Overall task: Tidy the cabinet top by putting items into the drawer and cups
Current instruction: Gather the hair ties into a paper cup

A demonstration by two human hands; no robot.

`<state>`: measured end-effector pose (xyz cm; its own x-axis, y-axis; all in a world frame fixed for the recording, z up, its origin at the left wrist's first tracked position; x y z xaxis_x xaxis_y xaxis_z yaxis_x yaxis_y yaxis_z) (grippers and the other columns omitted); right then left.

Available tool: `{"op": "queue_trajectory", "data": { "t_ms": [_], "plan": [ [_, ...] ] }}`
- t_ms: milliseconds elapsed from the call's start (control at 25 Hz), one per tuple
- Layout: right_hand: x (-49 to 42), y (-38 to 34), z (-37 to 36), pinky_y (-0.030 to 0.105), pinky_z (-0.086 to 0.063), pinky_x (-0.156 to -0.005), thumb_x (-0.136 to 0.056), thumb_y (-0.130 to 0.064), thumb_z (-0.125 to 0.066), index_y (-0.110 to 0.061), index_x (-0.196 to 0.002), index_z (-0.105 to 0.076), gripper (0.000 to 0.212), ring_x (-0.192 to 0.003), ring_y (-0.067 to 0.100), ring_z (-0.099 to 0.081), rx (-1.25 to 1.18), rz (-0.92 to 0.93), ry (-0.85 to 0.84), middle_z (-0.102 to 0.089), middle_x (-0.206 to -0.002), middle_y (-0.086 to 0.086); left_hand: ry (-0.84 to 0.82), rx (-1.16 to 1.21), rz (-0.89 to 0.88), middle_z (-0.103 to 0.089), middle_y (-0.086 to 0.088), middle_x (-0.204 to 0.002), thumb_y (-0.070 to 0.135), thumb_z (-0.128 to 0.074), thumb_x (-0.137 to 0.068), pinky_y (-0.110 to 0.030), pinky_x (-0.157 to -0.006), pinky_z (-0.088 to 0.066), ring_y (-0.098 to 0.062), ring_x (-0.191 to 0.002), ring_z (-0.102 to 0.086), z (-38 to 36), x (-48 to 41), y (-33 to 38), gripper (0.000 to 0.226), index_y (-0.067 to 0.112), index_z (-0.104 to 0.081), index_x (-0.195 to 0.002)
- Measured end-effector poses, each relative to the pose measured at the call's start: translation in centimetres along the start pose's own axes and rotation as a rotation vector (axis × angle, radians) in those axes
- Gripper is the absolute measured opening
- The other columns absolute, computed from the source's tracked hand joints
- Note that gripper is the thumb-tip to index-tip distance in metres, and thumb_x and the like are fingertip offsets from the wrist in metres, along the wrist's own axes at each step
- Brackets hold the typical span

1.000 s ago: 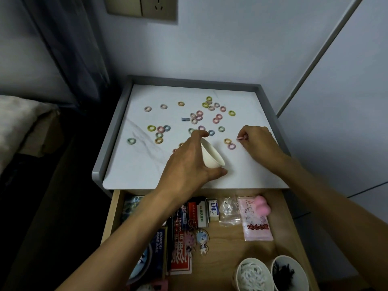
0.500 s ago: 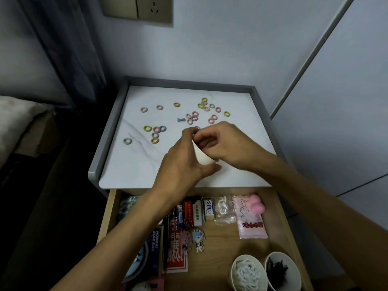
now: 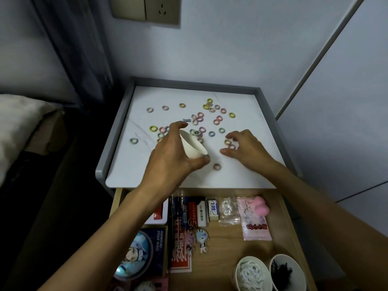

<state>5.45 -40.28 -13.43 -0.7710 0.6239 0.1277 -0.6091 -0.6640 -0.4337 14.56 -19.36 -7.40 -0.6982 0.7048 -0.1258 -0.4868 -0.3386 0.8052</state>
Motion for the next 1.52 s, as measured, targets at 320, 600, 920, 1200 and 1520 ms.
{"op": "queue_trajectory", "data": {
  "t_ms": [320,600,920,1200,1520],
  "plan": [
    [2.7,-3.9,-2.1,0.020,-0.041,-0.074,-0.071,-0.037,-0.084,-0.022,-0.108,-0.062,0.045,-0.089,0.011,-0.051,-0.030,0.225,-0.087,-0.049,-0.103,-0.001,0.022,-0.016,-0.005,-0.055,-0.002,-0.129,0.042,-0.084,-0.067,-0.029,-0.083,-0.048,-0.014,-0.102,-0.051,0.8,0.1,0.2,0.091,0.025,-0.033,-0.141],
    [3.0,-4.6,-1.7,0.022,-0.047,-0.070,-0.078,-0.018,-0.080,-0.019,-0.087,-0.072,0.012,-0.076,0.007,-0.059,-0.048,0.326,-0.032,-0.065,-0.083,-0.002,0.011,-0.014,-0.007,-0.054,-0.001,-0.129,0.043,-0.084,-0.068,-0.029,-0.082,-0.050,-0.015,-0.101,-0.053,0.6,0.2,0.3,0.090,0.026,-0.033,-0.140],
    [3.8,-7.9,3.2,0.019,-0.052,-0.059,-0.081,-0.005,-0.075,-0.010,-0.090,-0.072,0.011,-0.064,0.003,-0.065,-0.509,0.300,0.082,-0.070,-0.076,-0.004,-0.072,-0.037,-0.014,-0.051,0.010,-0.111,0.043,-0.084,-0.068,-0.024,-0.073,-0.045,-0.015,-0.100,-0.055,-0.7,0.2,0.2,0.090,0.029,-0.032,-0.140],
    [4.6,-11.1,4.4,0.021,-0.054,-0.070,-0.082,0.001,-0.071,-0.016,-0.107,-0.071,0.030,-0.077,0.005,-0.066,-0.546,0.379,-0.037,-0.071,-0.099,0.002,-0.029,-0.001,-0.011,-0.054,0.009,-0.113,0.039,-0.086,-0.066,-0.031,-0.081,-0.050,-0.017,-0.101,-0.058,-0.5,0.1,0.6,0.093,0.030,-0.031,-0.140],
    [-1.3,-2.0,3.5,0.021,-0.044,-0.080,-0.092,-0.023,-0.065,-0.020,-0.121,-0.064,0.029,-0.095,0.009,-0.060,-0.365,-0.020,0.200,-0.063,-0.111,-0.004,0.048,0.070,0.042,-0.050,0.006,-0.118,0.039,-0.087,-0.066,-0.033,-0.081,-0.050,-0.021,-0.105,-0.055,1.5,-1.2,0.5,0.093,0.030,-0.032,-0.141]
  ]
}}
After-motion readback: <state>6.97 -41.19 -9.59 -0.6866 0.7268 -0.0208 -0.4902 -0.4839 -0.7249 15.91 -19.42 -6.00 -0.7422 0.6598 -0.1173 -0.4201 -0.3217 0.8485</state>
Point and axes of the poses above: each hand's wrist, its own x-axis away from the middle knuckle, its own z-axis out of the back of the hand, y = z × x, the point moved 9 cm from there along -x, towards the middle knuckle
